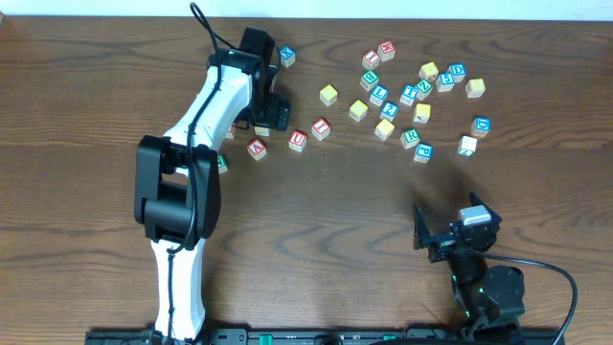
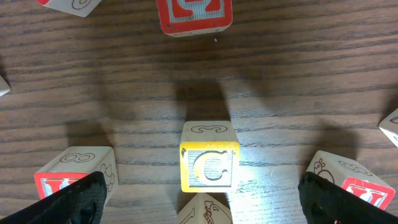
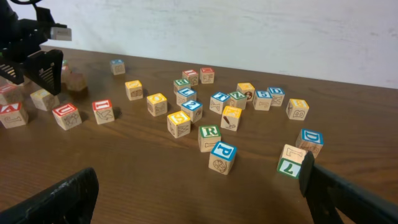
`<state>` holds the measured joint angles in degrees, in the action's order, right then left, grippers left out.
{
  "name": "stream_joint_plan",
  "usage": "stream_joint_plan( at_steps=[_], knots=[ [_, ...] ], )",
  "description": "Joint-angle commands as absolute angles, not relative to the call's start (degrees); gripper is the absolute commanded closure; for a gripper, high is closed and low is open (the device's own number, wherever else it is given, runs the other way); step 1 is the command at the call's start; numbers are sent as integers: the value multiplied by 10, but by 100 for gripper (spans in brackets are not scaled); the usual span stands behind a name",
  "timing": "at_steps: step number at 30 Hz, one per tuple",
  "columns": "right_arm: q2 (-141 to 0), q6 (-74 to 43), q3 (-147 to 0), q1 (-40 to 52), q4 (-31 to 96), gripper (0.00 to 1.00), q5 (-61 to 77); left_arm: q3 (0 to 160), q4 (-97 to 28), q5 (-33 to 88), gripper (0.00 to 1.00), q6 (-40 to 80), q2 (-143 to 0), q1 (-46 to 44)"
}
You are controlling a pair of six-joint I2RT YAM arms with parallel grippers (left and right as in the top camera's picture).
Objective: Spell out CORL
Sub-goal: 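Lower the left gripper and close it on the C block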
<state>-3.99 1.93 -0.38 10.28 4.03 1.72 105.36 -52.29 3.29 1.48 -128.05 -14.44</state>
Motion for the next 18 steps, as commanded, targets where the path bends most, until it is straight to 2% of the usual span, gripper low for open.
stream_joint_plan(
  at_steps=[1, 18],
  knots=[
    [-38, 18, -3, 97, 43, 1, 17, 1064, -525, 40, 3, 19, -1282, -148],
    [-38, 18, -3, 97, 43, 1, 17, 1063, -521, 40, 6, 19, -1293, -149]
  ],
)
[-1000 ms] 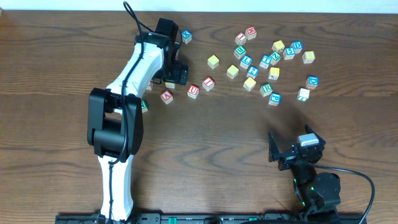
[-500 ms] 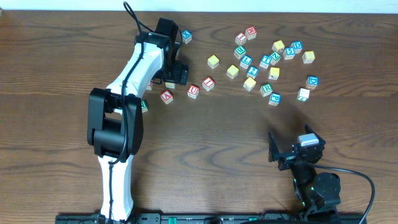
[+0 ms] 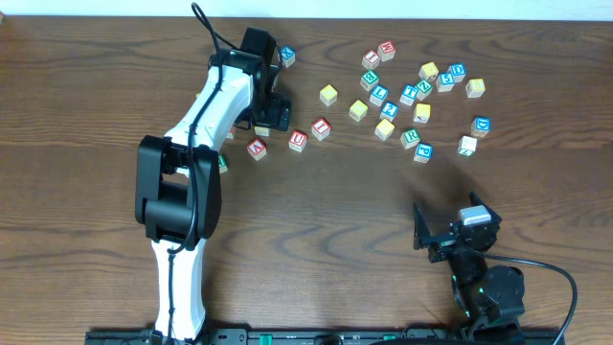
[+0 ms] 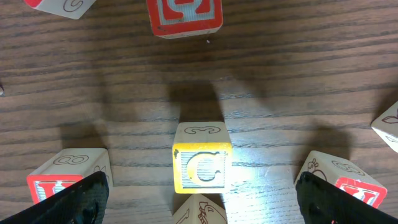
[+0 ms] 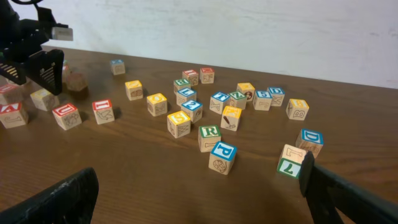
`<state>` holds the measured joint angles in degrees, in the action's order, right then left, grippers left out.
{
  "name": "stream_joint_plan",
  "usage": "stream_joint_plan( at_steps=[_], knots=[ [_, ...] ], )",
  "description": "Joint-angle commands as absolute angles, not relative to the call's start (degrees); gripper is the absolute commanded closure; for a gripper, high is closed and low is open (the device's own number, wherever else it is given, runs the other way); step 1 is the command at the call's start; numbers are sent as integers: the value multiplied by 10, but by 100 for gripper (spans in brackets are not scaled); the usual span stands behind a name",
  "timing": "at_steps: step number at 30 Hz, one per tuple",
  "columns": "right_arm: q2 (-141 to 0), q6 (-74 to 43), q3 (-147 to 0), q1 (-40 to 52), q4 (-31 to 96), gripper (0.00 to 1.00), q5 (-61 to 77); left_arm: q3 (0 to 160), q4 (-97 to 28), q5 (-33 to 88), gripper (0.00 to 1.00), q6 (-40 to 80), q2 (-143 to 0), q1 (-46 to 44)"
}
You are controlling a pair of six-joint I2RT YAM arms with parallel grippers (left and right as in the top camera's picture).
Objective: Spell out CORL
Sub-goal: 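Lower the left gripper and close it on the C block, then lift the C block up with the left gripper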
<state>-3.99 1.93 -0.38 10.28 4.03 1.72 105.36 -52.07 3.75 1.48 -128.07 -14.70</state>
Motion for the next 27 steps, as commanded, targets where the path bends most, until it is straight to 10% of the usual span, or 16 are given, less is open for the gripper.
stream_joint_plan(
  at_steps=[1, 13, 27],
  knots=[
    [-38, 18, -3, 97, 43, 1, 17, 1063, -521, 40, 6, 19, -1295, -149],
    [-38, 18, -3, 97, 43, 1, 17, 1063, -517, 40, 7, 19, -1322, -149],
    [-38, 18, -3, 97, 43, 1, 17, 1063, -513, 40, 57, 19, -1322, -149]
  ],
)
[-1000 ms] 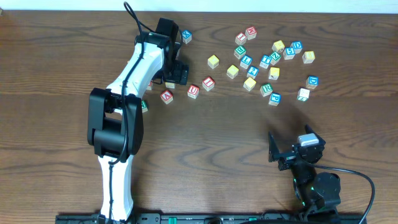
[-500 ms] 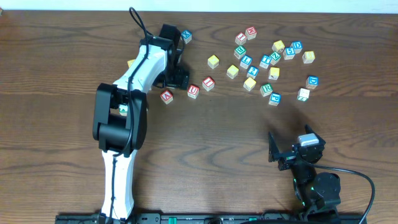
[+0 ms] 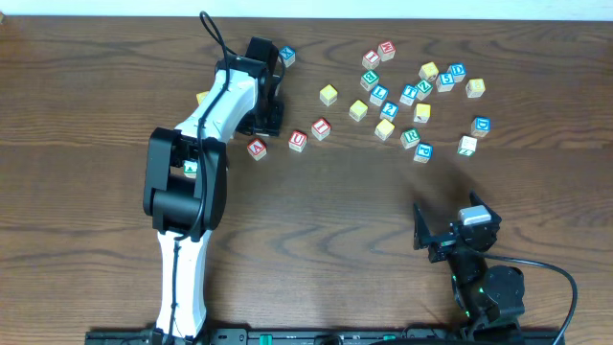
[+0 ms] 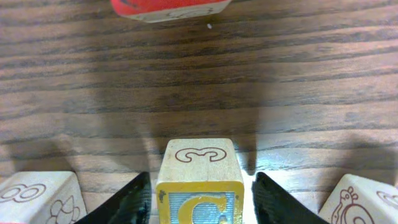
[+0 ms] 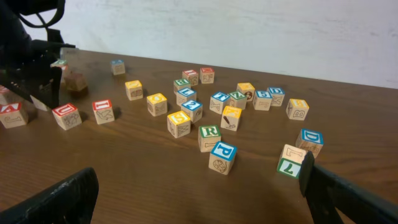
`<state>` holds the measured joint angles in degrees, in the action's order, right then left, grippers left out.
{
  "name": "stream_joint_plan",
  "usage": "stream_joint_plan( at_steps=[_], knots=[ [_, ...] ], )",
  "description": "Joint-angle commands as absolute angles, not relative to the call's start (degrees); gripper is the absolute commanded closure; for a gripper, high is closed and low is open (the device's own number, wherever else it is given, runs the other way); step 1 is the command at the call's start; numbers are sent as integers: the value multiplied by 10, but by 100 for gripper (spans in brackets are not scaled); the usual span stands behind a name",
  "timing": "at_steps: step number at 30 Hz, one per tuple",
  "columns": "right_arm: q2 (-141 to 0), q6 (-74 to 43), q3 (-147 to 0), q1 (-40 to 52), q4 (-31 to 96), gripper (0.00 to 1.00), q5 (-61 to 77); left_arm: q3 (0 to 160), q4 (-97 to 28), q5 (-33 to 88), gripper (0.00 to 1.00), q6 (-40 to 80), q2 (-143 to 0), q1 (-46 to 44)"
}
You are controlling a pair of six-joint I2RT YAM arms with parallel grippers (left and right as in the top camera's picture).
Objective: Spell out CORL
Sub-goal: 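Lift the C block up with the left gripper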
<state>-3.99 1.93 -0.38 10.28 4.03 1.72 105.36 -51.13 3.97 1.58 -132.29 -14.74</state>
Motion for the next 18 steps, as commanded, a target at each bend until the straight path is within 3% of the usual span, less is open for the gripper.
stream_joint_plan(
  at_steps=[1, 10, 18],
  knots=[
    [-38, 18, -3, 97, 43, 1, 17, 1063, -513, 40, 61, 19, -1322, -149],
    [-38, 18, -3, 97, 43, 1, 17, 1063, -513, 40, 72, 19, -1322, -149],
    [-38, 18, -3, 97, 43, 1, 17, 1063, -513, 40, 76, 19, -1322, -149]
  ],
)
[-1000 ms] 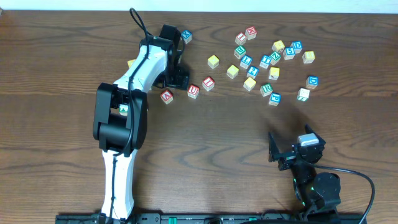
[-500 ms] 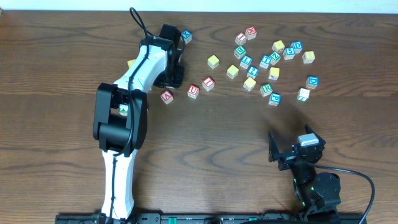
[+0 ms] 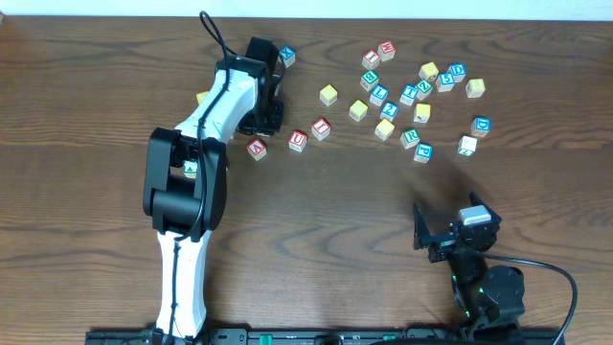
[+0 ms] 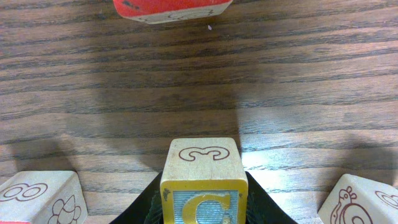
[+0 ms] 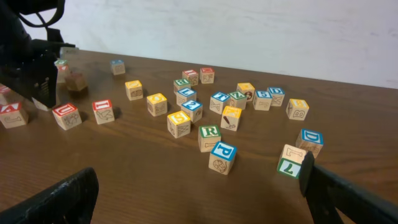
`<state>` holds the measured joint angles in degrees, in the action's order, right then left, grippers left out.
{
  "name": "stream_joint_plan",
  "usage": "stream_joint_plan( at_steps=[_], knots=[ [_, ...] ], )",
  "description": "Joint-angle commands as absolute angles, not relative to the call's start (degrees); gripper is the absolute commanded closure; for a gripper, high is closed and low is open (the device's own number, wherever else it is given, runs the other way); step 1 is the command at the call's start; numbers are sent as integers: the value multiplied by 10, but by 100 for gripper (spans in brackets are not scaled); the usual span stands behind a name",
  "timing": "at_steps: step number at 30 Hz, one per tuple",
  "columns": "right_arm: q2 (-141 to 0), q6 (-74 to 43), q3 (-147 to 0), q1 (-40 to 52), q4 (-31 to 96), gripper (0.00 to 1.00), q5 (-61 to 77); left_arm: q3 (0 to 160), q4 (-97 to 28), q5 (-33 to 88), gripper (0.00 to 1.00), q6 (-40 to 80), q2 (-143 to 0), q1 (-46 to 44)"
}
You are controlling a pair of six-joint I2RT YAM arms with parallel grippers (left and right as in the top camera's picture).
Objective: Spell out CORL
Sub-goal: 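Lift the C block up with the left gripper, then carry the C block toward the open table area front-center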
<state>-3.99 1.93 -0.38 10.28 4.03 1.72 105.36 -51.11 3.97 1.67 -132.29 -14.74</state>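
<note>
The yellow-framed C block (image 4: 202,177), a "3" on its upper face, stands on the wood between the black fingers (image 4: 153,202) of my left gripper (image 4: 203,200), which press both its sides; the gripper is shut on it. From overhead the left gripper (image 3: 265,113) sits low at the left end of the block scatter and hides the C block. A green R block (image 5: 209,132) lies mid-scatter, also seen overhead (image 3: 410,137). My right gripper (image 5: 199,199) rests open and empty near the front right of the table (image 3: 450,235).
A red block (image 4: 171,7) lies just ahead of the C block, with pale blocks on its left (image 4: 40,196) and right (image 4: 364,199). Red blocks (image 3: 298,139) sit beside the left gripper. Several more lettered blocks (image 3: 421,91) spread across the far right.
The left fingers stood slightly apart from the C block's sides; now they press against it. The right arm and the other blocks are unchanged.
At first my left gripper hung wide open above the C block, and it stayed so a moment later. Then it was down around the block with the jaws narrowed. Now it is shut on the block, which still rests on the table. The right arm never moved.
</note>
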Motion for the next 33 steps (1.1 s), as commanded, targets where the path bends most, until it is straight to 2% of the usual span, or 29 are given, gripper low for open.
stream_joint_plan(
  at_steps=[1, 5, 9, 15, 27, 30, 33],
  knots=[
    [-38, 18, -3, 97, 43, 1, 17, 1063, -514, 40, 76, 20, -1322, -149],
    [-38, 18, -3, 97, 43, 1, 17, 1063, -515, 40, 76, 19, -1322, -149],
    [-38, 18, -3, 97, 43, 1, 17, 1063, -517, 40, 87, 20, -1320, -149],
    [-38, 18, -3, 97, 43, 1, 17, 1063, -523, 40, 86, 19, -1290, -149],
    [-38, 18, -3, 97, 43, 1, 17, 1063, -592, 40, 86, 11, -1109, -150],
    [-38, 18, -3, 97, 43, 1, 17, 1063, -636, 40, 92, -11, -1056, -159],
    [-38, 18, -3, 97, 43, 1, 17, 1063, -658, 40, 92, -11, -1016, -172]
  ],
)
